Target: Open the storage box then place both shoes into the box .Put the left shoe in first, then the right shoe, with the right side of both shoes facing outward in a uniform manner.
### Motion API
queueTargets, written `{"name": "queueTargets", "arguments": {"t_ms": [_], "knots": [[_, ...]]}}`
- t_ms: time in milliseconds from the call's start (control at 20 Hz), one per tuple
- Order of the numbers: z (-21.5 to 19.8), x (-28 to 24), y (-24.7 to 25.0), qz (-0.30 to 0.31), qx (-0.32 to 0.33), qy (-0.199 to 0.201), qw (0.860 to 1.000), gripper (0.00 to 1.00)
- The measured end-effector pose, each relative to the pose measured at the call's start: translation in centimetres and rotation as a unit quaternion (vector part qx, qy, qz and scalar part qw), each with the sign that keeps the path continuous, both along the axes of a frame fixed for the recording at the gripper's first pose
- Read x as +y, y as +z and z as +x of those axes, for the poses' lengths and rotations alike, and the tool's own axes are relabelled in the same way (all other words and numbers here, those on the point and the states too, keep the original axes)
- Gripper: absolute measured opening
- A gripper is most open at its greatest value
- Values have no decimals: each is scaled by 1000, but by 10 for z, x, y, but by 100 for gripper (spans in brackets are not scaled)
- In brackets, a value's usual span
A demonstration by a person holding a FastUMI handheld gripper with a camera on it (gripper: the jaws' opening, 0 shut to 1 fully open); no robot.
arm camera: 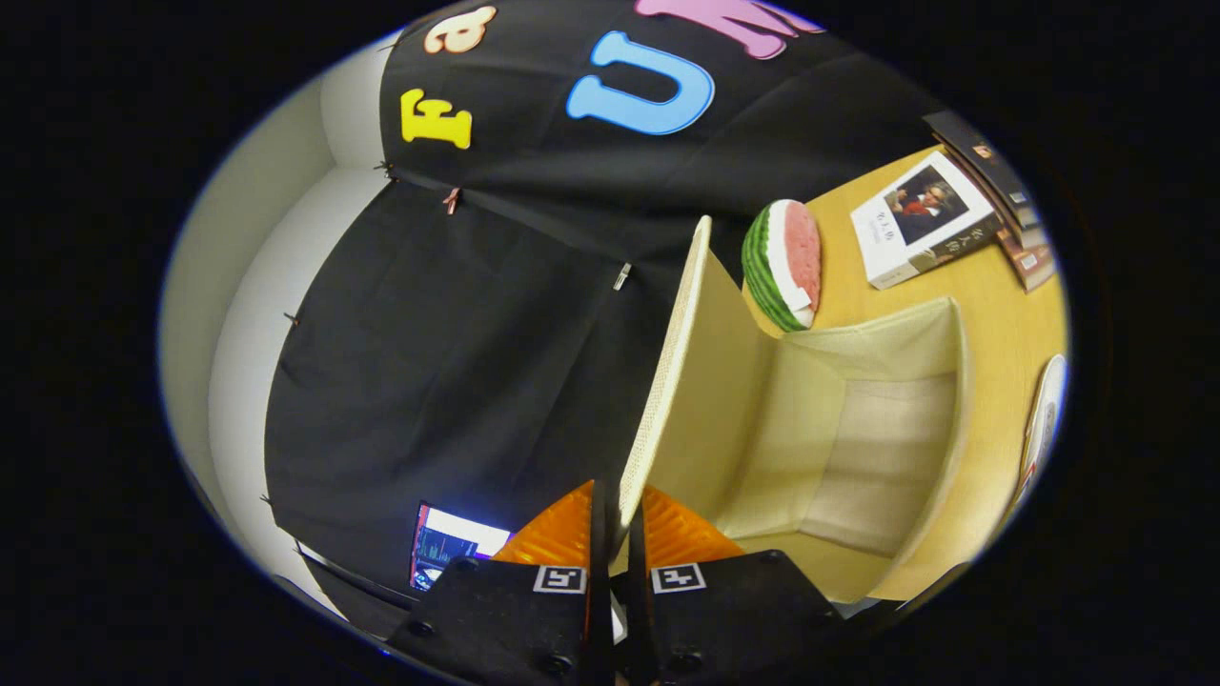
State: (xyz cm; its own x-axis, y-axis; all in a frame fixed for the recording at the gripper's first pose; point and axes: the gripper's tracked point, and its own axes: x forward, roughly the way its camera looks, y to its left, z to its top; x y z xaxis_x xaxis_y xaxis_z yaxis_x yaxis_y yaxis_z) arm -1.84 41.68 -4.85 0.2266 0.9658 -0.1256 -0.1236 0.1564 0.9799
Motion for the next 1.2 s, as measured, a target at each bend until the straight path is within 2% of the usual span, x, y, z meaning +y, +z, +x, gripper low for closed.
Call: {"name": "queueTargets", "arguments": {"t_ms": [250,400,450,550,750,900,1050,1200], "knots": [[-2,53,11,-15,-9,10,1000,13],[-1,70,5,-32,-23,10,999,51],[-3,74,5,-36,-25,14,999,59],[-8,78,4,-39,-29,21,999,93],[-7,66,12,-33,-41,10,999,94],[0,37,11,-45,-59,-6,997,94],[10,-5,9,-81,-97,-34,991,93],[14,-57,3,-144,-146,-60,977,94]]}}
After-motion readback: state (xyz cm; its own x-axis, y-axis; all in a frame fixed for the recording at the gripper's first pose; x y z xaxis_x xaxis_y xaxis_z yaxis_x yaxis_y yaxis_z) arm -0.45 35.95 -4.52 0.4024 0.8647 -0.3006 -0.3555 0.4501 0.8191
